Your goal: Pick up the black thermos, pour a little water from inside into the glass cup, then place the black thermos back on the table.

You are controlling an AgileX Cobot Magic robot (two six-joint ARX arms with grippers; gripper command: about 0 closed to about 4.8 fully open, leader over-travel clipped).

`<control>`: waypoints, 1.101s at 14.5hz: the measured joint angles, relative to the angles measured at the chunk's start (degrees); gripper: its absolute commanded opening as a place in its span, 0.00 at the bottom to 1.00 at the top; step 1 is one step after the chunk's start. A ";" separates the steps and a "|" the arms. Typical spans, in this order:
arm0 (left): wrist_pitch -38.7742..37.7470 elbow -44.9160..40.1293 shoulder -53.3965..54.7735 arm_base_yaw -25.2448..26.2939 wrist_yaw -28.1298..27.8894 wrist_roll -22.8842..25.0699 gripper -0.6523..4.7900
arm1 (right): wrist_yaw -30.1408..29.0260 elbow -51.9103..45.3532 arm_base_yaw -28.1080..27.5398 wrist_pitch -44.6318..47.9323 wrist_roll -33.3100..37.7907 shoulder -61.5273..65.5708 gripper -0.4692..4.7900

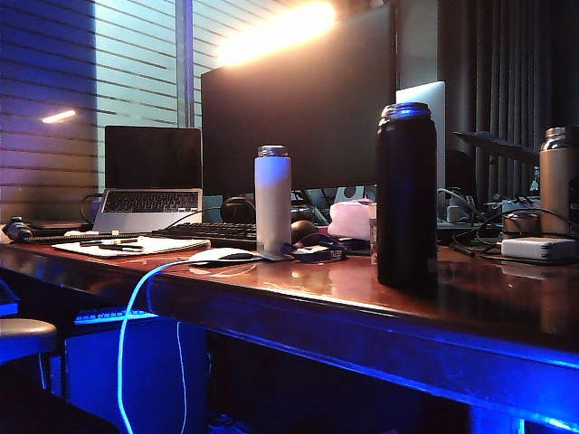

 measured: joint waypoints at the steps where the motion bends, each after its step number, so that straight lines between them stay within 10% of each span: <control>1: 0.00 0.00 0.00 0.00 0.00 -0.11 0.11 | -0.02 0.00 0.00 0.00 0.00 0.00 0.09; 16: 5.40 3.28 0.00 0.00 0.35 -8.83 0.12 | -0.26 0.00 0.00 0.20 -0.02 0.00 0.09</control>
